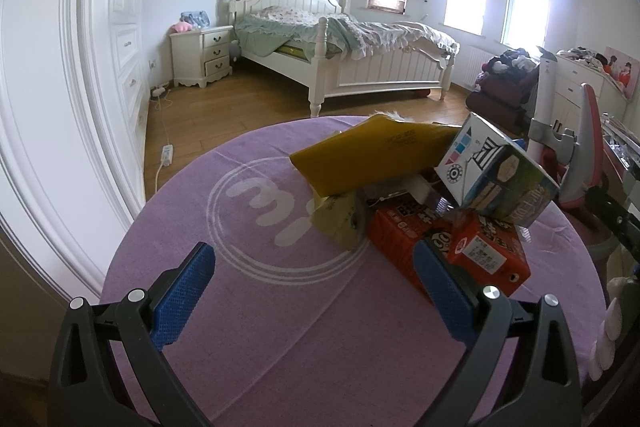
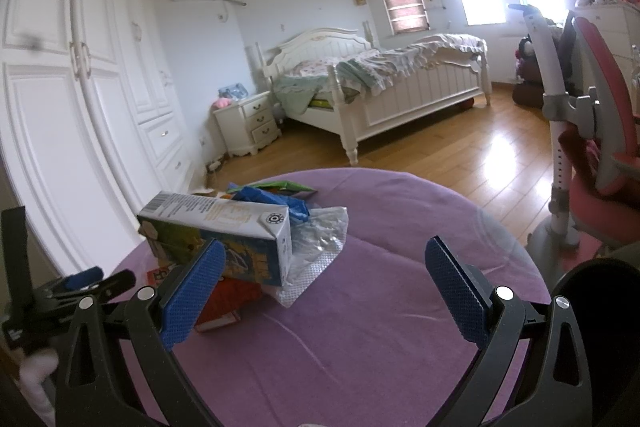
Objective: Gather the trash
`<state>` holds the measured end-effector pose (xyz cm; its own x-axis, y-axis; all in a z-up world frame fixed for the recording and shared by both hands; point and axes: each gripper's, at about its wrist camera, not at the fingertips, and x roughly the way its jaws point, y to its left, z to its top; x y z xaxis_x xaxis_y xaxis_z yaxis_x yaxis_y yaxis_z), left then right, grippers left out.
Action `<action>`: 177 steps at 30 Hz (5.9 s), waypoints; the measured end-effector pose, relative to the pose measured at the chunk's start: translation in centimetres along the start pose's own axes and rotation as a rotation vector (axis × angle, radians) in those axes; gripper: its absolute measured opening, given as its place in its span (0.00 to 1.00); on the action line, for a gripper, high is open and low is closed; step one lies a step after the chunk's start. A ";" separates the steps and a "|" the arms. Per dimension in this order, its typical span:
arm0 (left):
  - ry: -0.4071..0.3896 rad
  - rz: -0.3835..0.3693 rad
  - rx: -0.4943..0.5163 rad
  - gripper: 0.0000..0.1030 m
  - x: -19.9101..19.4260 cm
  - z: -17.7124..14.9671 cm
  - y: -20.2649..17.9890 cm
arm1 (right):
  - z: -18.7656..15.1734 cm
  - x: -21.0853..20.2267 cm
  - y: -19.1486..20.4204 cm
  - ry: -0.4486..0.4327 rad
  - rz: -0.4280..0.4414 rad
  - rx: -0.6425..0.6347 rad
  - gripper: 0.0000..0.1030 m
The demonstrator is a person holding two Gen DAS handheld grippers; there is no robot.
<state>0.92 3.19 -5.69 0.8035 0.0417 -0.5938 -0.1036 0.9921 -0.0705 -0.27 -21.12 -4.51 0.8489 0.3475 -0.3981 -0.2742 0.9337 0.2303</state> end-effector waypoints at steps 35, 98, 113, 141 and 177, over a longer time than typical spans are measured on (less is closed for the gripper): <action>-0.061 -0.236 0.167 0.95 0.2 5.3 2.8 | 5.3 1.8 9.6 0.105 0.403 -0.610 0.95; 0.479 -0.777 0.480 0.22 6.3 -5.5 -43.5 | -10.7 -9.4 -33.0 0.100 -0.182 0.775 0.58; 0.251 -0.725 0.395 0.85 1.4 -1.3 -35.6 | -7.2 -8.0 -28.4 0.116 -0.141 0.646 0.72; 0.062 -0.316 0.349 0.84 3.9 2.2 -10.5 | 9.4 23.0 3.6 0.770 0.086 0.008 0.86; 0.009 -0.676 0.204 0.49 -1.5 1.9 -17.7 | 0.7 -10.1 -13.5 0.145 0.081 0.352 0.54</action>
<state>2.64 -14.18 -2.02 0.6482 -0.5916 -0.4794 0.5292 0.8027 -0.2751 -4.83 -37.29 -2.99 0.7515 0.4508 -0.4817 -0.1444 0.8248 0.5466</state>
